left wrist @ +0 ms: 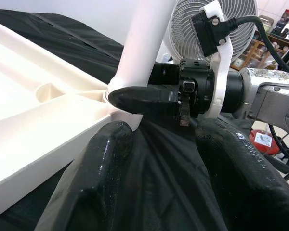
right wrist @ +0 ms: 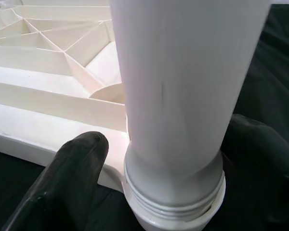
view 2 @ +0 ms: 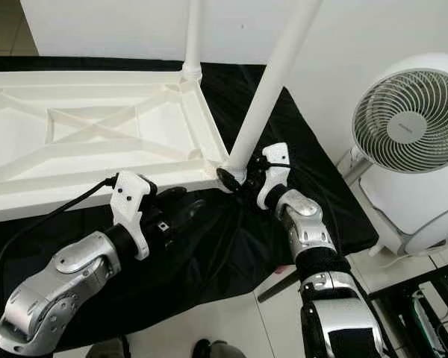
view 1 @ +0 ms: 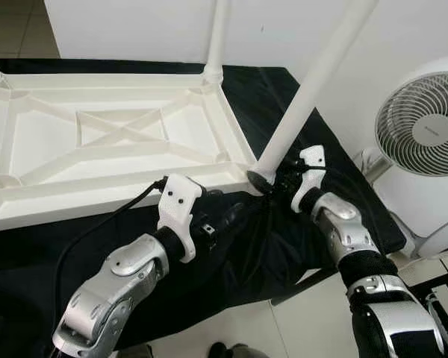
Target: Building children table
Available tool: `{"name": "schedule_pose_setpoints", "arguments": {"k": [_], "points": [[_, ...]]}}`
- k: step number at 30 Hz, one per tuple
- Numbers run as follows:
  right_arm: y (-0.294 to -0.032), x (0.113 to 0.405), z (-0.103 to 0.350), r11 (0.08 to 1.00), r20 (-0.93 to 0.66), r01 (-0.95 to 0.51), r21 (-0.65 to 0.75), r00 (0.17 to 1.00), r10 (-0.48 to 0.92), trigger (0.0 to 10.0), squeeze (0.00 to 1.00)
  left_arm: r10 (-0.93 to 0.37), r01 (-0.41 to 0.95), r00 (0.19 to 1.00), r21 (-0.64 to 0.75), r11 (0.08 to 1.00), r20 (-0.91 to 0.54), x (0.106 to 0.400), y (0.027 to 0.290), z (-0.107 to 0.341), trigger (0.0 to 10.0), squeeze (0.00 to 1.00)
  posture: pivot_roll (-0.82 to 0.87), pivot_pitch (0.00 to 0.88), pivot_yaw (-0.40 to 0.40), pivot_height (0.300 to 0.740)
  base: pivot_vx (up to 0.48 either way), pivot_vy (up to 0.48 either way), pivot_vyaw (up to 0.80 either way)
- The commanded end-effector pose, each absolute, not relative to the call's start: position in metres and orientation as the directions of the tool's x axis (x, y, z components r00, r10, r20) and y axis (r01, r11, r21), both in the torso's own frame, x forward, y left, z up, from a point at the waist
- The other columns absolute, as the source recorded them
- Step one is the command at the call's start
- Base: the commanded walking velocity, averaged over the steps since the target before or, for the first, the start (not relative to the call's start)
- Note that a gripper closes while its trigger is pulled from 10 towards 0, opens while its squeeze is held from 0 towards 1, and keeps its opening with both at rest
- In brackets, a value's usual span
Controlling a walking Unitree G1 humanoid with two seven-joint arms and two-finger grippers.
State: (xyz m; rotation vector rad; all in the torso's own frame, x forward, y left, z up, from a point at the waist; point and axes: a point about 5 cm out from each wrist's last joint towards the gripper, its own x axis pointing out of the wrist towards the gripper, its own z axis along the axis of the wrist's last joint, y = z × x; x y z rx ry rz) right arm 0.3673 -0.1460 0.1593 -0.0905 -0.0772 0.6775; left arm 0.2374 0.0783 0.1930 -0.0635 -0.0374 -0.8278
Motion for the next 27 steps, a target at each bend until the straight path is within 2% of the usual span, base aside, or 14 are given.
{"name": "schedule_pose_setpoints", "arguments": {"k": [1, 8, 9, 10, 11, 12, 13, 23, 24, 26, 27], "points": [[-0.142, 0.371, 0.161, 0.755, 0.033, -0.644, -0.124, 0.757, 0.652, 10.0, 0.0, -0.764, 0.765, 0.644, -0.041, 0.642, 0.052, 0.236, 0.073, 0.191, 10.0, 0.0, 0.19, 0.142, -0.146, 0.74, 0.0, 0.0, 0.0], [-0.129, 0.38, 0.166, 0.746, 0.045, -0.653, -0.132, 0.748, 0.662, 10.0, 0.0, -0.761, 0.762, 0.647, -0.041, 0.646, 0.053, 0.236, 0.074, 0.192, 10.0, 0.0, 0.19, 0.143, -0.147, 0.74, 0.0, 0.0, 0.0], [-0.125, 0.382, 0.167, 0.751, 0.043, -0.649, -0.127, 0.752, 0.657, 4.9, 0.0, -0.759, 0.761, 0.649, -0.04, 0.648, 0.054, 0.236, 0.075, 0.192, 10.0, 0.0, 0.2, 0.143, -0.147, 0.74, 0.0, 0.0, 0.0], [-0.125, 0.382, 0.167, 0.751, 0.043, -0.649, -0.127, 0.752, 0.657, 4.9, 0.0, -0.759, 0.761, 0.649, -0.04, 0.648, 0.054, 0.236, 0.075, 0.192, 10.0, 0.0, 0.2, 0.143, -0.147, 0.74, 0.0, 0.0, 0.0], [-0.123, 0.382, 0.166, 0.747, 0.035, -0.654, -0.122, 0.749, 0.661, 0.7, 0.0, -0.758, 0.76, 0.65, -0.038, 0.648, 0.054, 0.237, 0.075, 0.192, 10.0, 0.0, 0.2, 0.142, -0.147, 0.74, 0.0, 0.0, 0.0], [-0.123, 0.382, 0.166, 0.747, 0.035, -0.654, -0.122, 0.749, 0.661, 0.7, 0.0, -0.758, 0.76, 0.65, -0.038, 0.648, 0.054, 0.237, 0.075, 0.192, 10.0, 0.0, 0.2, 0.142, -0.147, 0.74, 0.0, 0.0, 0.0], [-0.123, 0.381, 0.163, 0.737, 0.028, -0.666, -0.116, 0.739, 0.673, 0.0, 0.0, -0.758, 0.759, 0.65, -0.038, 0.649, 0.055, 0.237, 0.075, 0.193, 10.0, 0.0, 0.2, 0.142, -0.147, 0.74, 0.0, 0.0, 0.0], [-0.138, 0.375, 0.15, 0.73, 0.005, -0.676, -0.101, 0.734, 0.679, 0.0, 0.0, -0.759, 0.761, 0.649, -0.039, 0.648, 0.054, 0.237, 0.075, 0.193, 10.0, 0.0, 0.19, 0.147, -0.14, 0.74, 0.0, 0.0, 0.0], [-0.14, 0.374, 0.15, 0.738, 0.006, -0.668, -0.097, 0.741, 0.671, 1.2, 0.0, -0.761, 0.763, 0.646, -0.04, 0.645, 0.053, 0.236, 0.075, 0.193, 10.0, 0.0, 0.18, 0.148, -0.14, 0.74, 0.0, 0.0, 0.0], [-0.141, 0.374, 0.149, 0.744, 0.008, -0.662, -0.095, 0.747, 0.665, 1.2, 0.0, -0.763, 0.764, 0.645, -0.04, 0.644, 0.053, 0.236, 0.075, 0.193, 10.0, 0.0, 0.18, 0.148, -0.14, 0.74, 0.0, 0.0, 0.0], [-0.141, 0.374, 0.149, 0.745, 0.014, -0.66, -0.093, 0.747, 0.664, 10.0, 0.0, -0.763, 0.765, 0.644, -0.04, 0.643, 0.053, 0.236, 0.075, 0.193, 10.0, 0.0, 0.18, 0.148, -0.14, 0.74, 0.0, 0.0, 0.0]]}}
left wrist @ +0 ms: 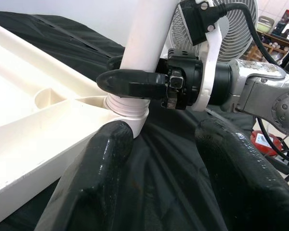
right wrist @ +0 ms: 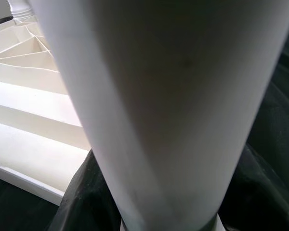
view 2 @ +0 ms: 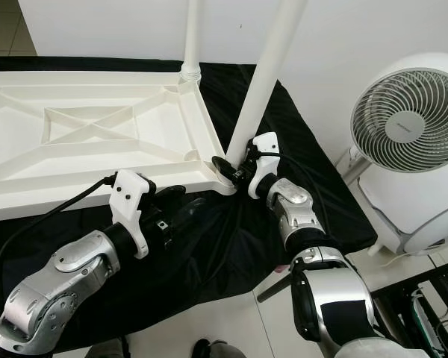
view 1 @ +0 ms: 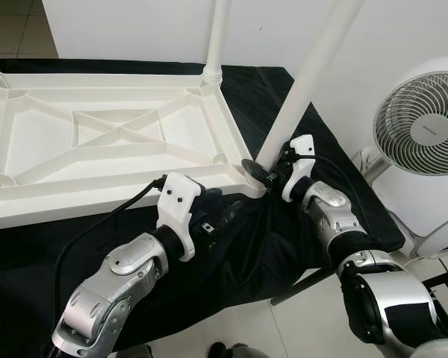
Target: Building children table
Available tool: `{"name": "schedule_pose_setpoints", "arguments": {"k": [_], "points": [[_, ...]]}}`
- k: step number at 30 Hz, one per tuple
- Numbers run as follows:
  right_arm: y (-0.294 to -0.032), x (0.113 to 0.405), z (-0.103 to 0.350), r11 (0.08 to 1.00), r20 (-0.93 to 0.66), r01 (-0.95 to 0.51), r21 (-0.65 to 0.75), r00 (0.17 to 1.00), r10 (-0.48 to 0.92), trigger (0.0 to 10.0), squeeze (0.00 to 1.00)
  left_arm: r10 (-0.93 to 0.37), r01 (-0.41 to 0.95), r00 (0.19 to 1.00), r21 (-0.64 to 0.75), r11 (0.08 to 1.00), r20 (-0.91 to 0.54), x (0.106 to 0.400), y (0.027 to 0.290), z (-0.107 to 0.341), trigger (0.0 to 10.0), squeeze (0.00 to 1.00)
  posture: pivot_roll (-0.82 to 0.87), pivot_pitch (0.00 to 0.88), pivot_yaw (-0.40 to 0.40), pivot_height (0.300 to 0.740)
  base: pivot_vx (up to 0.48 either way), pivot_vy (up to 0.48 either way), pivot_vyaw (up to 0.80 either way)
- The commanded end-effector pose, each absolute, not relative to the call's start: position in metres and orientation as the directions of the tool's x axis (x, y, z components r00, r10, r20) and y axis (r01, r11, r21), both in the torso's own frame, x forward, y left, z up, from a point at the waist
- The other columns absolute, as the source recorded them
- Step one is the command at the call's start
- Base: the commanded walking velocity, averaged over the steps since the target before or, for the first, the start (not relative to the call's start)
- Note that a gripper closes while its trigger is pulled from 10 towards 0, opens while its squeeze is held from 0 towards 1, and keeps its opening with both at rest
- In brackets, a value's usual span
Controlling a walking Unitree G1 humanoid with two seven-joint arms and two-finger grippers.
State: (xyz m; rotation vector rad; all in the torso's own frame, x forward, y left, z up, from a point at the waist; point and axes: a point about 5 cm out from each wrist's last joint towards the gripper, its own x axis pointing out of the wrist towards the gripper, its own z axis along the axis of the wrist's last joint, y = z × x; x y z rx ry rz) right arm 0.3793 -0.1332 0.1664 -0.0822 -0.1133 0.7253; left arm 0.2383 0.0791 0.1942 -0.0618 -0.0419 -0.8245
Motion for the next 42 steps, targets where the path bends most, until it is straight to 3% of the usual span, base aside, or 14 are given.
{"name": "schedule_pose_setpoints", "arguments": {"k": [1, 11, 18, 22, 26, 29, 34, 35, 42], "points": [[-0.141, 0.373, 0.149, 0.745, 0.019, -0.661, -0.092, 0.747, 0.665, 10.0, 0.0, -0.763, 0.765, 0.644, -0.041, 0.643, 0.053, 0.236, 0.075, 0.193, 10.0, 0.0, 0.18, 0.15, -0.139, 0.74, 0.0, 0.0, 0.0], [-0.138, 0.367, 0.145, 0.843, 0.088, -0.529, -0.096, 0.839, 0.536, 10.0, 0.0, -0.764, 0.765, 0.644, -0.044, 0.642, 0.052, 0.235, 0.074, 0.192, 10.0, 0.0, 0.17, 0.153, -0.146, 0.74, 0.0, 0.0, 0.0], [-0.116, 0.35, 0.143, 0.914, 0.171, -0.406, -0.004, 0.9, 0.4, 10.0, 0.0, -0.769, 0.77, 0.638, -0.05, 0.636, 0.052, 0.235, 0.073, 0.191, 10.0, 0.0, 0.16, 0.156, -0.144, 0.74, 0.0, 0.0, 0.0], [-0.104, 0.342, 0.144, 0.992, 0.146, -0.067, 0.103, 0.988, 0.051, 10.0, 0.0, -0.774, 0.776, 0.631, -0.055, 0.629, 0.05, 0.235, 0.072, 0.191, 10.0, 0.0, 0.16, 0.158, -0.142, 0.74, 0.0, 0.0, 0.0], [-0.098, 0.34, 0.145, 0.993, 0.143, -0.033, 0.112, 0.99, 0.016, 10.0, 0.0, -0.776, 0.777, 0.629, -0.055, 0.627, 0.048, 0.235, 0.071, 0.191, 10.0, 0.0, 0.15, 0.158, -0.139, 0.74, 0.0, 0.0, 0.0], [-0.076, 0.335, 0.149, 0.989, 0.157, -0.102, 0.105, 0.984, 0.085, 10.0, 0.0, -0.777, 0.778, 0.628, -0.054, 0.626, 0.049, 0.235, 0.071, 0.191, 10.0, 0.0, 0.16, 0.156, -0.144, 0.74, 0.0, 0.0, 0.0], [-0.063, 0.331, 0.154, 0.98, 0.173, -0.173, 0.095, 0.973, 0.155, 10.0, 0.0, -0.77, 0.771, 0.636, -0.052, 0.634, 0.053, 0.235, 0.072, 0.191, 10.0, 0.0, 0.17, 0.154, -0.155, 0.74, 0.0, 0.0, 0.0], [-0.066, 0.33, 0.154, 0.981, 0.173, -0.168, 0.102, 0.974, 0.149, 10.0, 1.0, -0.767, 0.769, 0.64, -0.052, 0.637, 0.053, 0.235, 0.072, 0.191, 10.0, 0.0, 0.18, 0.152, -0.16, 0.74, 0.0, 0.0, 0.0], [-0.084, 0.326, 0.157, 0.977, 0.181, -0.154, 0.147, 0.975, 0.127, 10.0, 1.0, -0.758, 0.76, 0.65, -0.052, 0.648, 0.055, 0.234, 0.073, 0.191, 10.0, 0.0, 0.19, 0.144, -0.168, 0.74, 0.0, 0.0, 0.0]]}}
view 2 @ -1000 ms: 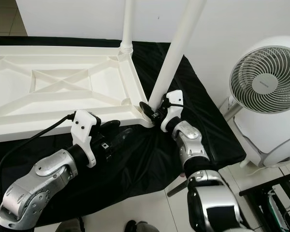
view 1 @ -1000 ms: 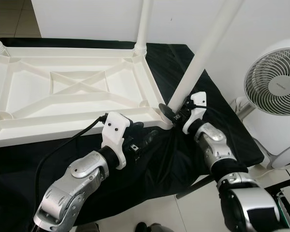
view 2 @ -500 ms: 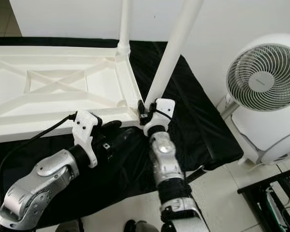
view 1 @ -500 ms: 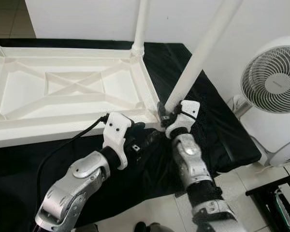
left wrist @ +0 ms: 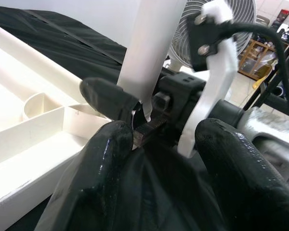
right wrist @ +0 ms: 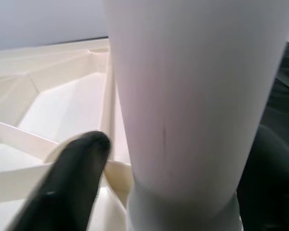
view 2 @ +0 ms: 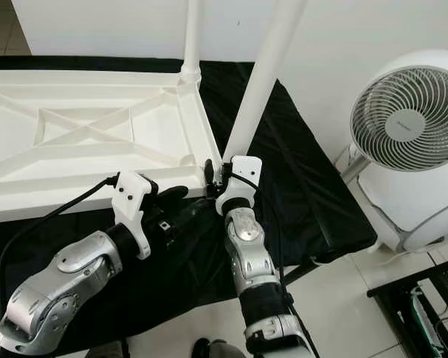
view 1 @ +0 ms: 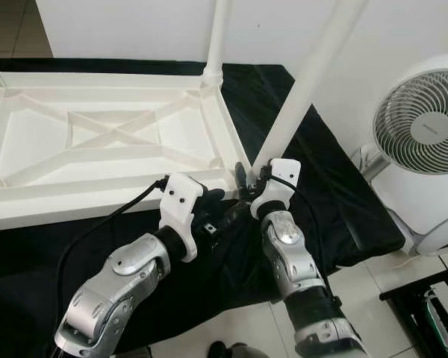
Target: Building children table
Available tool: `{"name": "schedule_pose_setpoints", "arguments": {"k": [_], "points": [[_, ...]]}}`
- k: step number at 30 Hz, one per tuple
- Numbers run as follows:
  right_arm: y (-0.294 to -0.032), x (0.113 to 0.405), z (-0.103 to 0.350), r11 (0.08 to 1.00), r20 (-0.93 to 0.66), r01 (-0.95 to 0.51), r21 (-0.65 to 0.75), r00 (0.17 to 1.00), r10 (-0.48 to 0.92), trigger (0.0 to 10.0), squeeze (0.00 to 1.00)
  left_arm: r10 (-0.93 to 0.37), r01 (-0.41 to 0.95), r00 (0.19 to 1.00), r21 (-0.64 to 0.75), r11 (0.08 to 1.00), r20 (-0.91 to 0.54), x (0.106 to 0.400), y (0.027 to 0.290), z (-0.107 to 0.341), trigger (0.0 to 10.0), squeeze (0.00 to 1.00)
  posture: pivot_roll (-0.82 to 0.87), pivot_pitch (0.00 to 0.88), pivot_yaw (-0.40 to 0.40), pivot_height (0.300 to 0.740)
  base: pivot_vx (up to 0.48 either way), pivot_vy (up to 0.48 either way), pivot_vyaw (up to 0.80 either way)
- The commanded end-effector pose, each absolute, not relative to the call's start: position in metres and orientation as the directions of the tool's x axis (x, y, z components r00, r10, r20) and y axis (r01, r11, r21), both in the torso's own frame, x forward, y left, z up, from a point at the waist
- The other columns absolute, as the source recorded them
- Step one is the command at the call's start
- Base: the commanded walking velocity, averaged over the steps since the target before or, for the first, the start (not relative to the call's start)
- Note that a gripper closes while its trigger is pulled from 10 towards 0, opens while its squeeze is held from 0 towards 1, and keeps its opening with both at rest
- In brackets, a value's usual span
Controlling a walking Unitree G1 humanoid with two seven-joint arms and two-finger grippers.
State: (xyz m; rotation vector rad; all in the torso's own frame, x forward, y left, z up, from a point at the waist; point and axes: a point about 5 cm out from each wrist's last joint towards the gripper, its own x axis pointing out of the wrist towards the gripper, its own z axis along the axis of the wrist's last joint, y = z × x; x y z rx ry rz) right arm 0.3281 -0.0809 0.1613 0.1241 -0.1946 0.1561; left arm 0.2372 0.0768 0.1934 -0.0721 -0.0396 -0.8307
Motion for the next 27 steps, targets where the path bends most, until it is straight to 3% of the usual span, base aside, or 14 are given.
{"name": "schedule_pose_setpoints", "arguments": {"k": [1, 3, 4, 8, 10, 16, 27], "points": [[-0.088, 0.325, 0.156, 0.977, 0.182, -0.149, 0.155, 0.976, 0.12, 10.0, 1.0, -0.756, 0.758, 0.652, -0.052, 0.65, 0.055, 0.234, 0.073, 0.191, 10.0, 0.0, 0.19, 0.144, -0.168, 0.74, 0.0, 0.0, 0.0], [-0.093, 0.325, 0.154, 0.977, 0.172, -0.156, 0.145, 0.976, 0.13, 10.0, 1.0, -0.756, 0.758, 0.653, -0.051, 0.651, 0.055, 0.235, 0.073, 0.191, 10.0, 0.0, 0.19, 0.141, -0.169, 0.74, 0.0, 0.0, 0.0], [-0.098, 0.325, 0.151, 0.973, 0.166, -0.189, 0.133, 0.972, 0.166, 10.0, 0.0, -0.756, 0.758, 0.652, -0.05, 0.65, 0.056, 0.235, 0.074, 0.191, 10.0, 0.0, 0.19, 0.137, -0.167, 0.74, 0.0, 0.0, 0.0], [-0.108, 0.325, 0.147, 0.954, 0.16, -0.273, 0.124, 0.954, 0.252, 10.0, 0.0, -0.758, 0.76, 0.65, -0.048, 0.649, 0.056, 0.236, 0.073, 0.191, 10.0, 0.0, 0.18, 0.135, -0.167, 0.74, 0.0, 0.0, 0.0], [-0.125, 0.335, 0.147, 0.919, 0.147, -0.39, 0.06, 0.914, 0.378, 10.0, 0.0, -0.761, 0.764, 0.646, -0.044, 0.644, 0.058, 0.237, 0.073, 0.192, 10.0, 0.0, 0.18, 0.131, -0.161, 0.74, 0.0, 0.0, 0.0], [-0.141, 0.349, 0.155, 0.873, 0.129, -0.487, -0.038, 0.864, 0.487, 10.0, 0.0, -0.764, 0.767, 0.642, -0.04, 0.641, 0.059, 0.238, 0.073, 0.193, 10.0, 0.0, 0.18, 0.129, -0.155, 0.74, 0.0, 0.0, 0.0], [-0.128, 0.367, 0.165, 0.745, 0.06, -0.662, -0.085, 0.743, 0.667, 10.0, 0.0, -0.759, 0.761, 0.648, -0.035, 0.647, 0.061, 0.239, 0.074, 0.194, 10.0, 0.0, 0.2, 0.134, -0.153, 0.74, 0.0, 0.0, 0.0]]}}
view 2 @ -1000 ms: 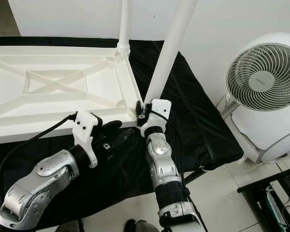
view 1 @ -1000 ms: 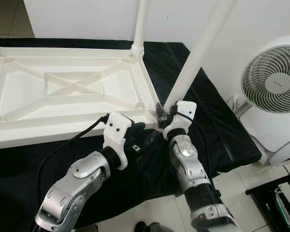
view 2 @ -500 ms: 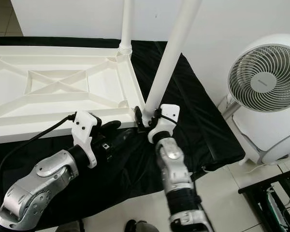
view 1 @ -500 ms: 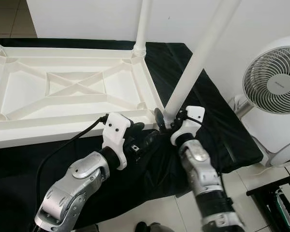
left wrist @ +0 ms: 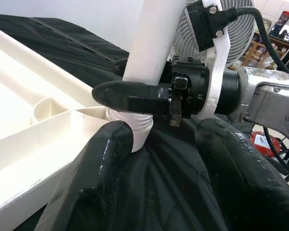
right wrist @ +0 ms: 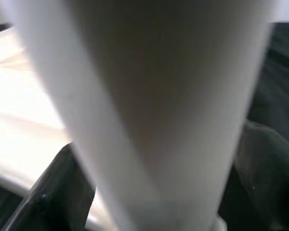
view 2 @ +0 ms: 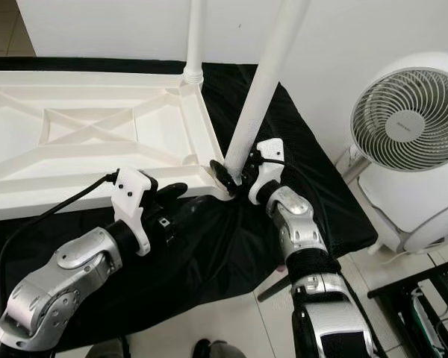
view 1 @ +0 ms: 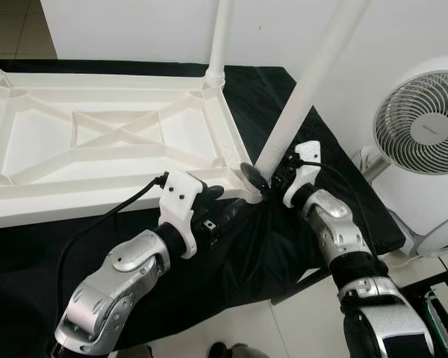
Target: Building children table
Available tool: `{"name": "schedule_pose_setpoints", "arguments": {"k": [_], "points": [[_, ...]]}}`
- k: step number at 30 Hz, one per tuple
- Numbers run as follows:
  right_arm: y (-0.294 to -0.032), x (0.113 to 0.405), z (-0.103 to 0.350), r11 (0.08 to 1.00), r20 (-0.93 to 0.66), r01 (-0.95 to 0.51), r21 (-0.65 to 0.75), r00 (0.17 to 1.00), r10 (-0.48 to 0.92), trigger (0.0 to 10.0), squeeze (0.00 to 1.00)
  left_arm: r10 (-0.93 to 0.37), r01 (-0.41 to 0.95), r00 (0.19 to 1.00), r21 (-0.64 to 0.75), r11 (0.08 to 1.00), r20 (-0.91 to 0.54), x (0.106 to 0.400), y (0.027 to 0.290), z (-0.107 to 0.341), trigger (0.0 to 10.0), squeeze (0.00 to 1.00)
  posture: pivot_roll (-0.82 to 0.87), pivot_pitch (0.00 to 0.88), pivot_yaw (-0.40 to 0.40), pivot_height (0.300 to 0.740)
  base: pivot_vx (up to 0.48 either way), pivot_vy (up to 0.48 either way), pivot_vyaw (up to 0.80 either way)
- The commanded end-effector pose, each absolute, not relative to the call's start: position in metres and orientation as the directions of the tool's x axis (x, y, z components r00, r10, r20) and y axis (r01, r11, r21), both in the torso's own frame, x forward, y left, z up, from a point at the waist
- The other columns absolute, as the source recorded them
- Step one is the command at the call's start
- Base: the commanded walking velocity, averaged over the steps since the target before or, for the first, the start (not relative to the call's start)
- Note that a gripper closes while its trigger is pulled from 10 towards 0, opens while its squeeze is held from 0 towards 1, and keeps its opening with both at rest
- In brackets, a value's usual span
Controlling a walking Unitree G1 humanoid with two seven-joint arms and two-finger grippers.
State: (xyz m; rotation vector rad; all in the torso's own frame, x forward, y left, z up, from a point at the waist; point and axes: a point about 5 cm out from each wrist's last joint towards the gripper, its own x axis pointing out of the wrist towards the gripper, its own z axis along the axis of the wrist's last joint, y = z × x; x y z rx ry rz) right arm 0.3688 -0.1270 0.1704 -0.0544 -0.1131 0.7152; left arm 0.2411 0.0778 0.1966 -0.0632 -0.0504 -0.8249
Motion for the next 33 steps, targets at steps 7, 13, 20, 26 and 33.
{"name": "schedule_pose_setpoints", "arguments": {"k": [7, 13, 20, 26, 33], "points": [[-0.11, 0.371, 0.16, 0.667, 0.034, -0.74, -0.093, 0.667, 0.745, 0.0, 0.0, -0.756, 0.758, 0.652, -0.033, 0.651, 0.062, 0.239, 0.075, 0.195, 10.0, 0.0, 0.2, 0.134, -0.152, 0.74, 0.0, 0.0, 0.0], [-0.108, 0.369, 0.155, 0.648, 0.025, -0.756, -0.093, 0.649, 0.761, 0.0, 0.0, -0.752, 0.754, 0.657, -0.034, 0.656, 0.063, 0.238, 0.076, 0.195, 10.0, 0.0, 0.21, 0.135, -0.154, 0.74, 0.0, 0.0, 0.0], [-0.119, 0.371, 0.153, 0.683, 0.035, -0.726, -0.079, 0.683, 0.73, 0.0, 0.0, -0.755, 0.758, 0.652, -0.037, 0.651, 0.062, 0.239, 0.075, 0.195, 10.0, 0.0, 0.2, 0.137, -0.151, 0.74, 0.0, 0.0, 0.0], [-0.128, 0.373, 0.149, 0.752, 0.03, -0.656, -0.065, 0.752, 0.658, 10.0, 0.0, -0.76, 0.762, 0.648, -0.04, 0.646, 0.062, 0.238, 0.074, 0.194, 10.0, 0.0, 0.2, 0.137, -0.151, 0.74, 0.0, 0.0, 0.0], [-0.138, 0.371, 0.145, 0.866, 0.062, -0.495, -0.074, 0.864, 0.499, 10.0, 0.0, -0.766, 0.768, 0.64, -0.037, 0.639, 0.052, 0.236, 0.074, 0.192, 10.0, 0.0, 0.19, 0.15, -0.162, 0.74, 0.0, 0.0, 0.0]]}}
